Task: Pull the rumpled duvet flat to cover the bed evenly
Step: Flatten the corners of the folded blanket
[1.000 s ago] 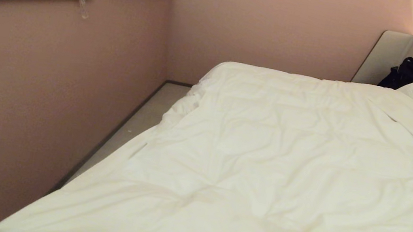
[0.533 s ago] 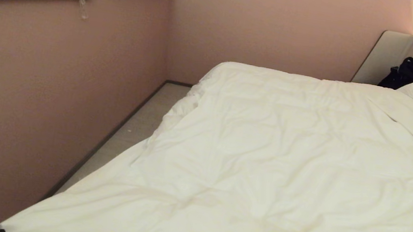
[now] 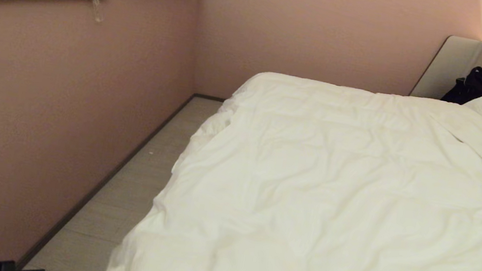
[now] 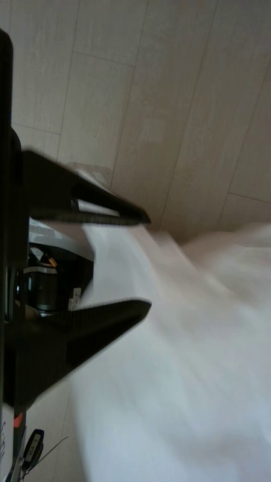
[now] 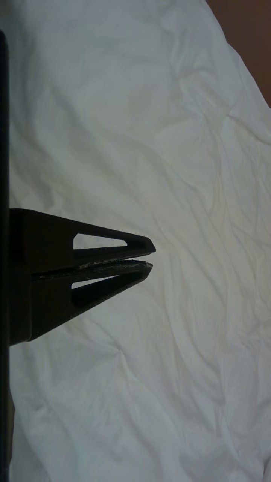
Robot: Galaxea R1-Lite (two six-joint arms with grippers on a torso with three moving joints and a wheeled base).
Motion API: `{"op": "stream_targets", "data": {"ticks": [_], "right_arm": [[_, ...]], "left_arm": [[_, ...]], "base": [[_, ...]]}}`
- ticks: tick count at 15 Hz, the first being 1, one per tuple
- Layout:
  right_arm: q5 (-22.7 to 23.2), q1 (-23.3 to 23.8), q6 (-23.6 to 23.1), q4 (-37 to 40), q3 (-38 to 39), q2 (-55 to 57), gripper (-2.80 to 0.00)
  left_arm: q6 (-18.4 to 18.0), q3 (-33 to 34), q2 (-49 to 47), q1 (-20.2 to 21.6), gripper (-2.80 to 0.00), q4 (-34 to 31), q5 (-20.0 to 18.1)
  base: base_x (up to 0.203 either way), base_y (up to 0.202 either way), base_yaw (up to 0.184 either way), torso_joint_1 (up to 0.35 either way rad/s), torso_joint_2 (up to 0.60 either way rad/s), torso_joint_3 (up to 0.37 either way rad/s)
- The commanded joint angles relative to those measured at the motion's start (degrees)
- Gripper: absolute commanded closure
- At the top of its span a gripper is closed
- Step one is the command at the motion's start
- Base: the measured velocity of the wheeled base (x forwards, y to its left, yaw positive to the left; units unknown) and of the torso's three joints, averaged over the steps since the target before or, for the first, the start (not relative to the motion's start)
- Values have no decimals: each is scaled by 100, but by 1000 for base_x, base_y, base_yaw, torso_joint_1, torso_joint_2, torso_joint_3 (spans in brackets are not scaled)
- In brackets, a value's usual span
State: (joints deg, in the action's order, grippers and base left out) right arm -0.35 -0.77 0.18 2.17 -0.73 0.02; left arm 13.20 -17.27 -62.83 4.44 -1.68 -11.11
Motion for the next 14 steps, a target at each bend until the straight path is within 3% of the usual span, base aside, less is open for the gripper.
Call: {"op": "stream_targets", "data": {"ticks": [1,14], "right_arm": [[-1,-2,-1,3,-6,-2,0],[0,-2,-1,3,3,-2,0]], "left_arm": [[33,-17,-177,2,-280,-5,-8],[157,-724,-1138,-4,-280,159,-14]], "base": [[0,0,0,0,0,0],[0,0,0,0,0,0]]}}
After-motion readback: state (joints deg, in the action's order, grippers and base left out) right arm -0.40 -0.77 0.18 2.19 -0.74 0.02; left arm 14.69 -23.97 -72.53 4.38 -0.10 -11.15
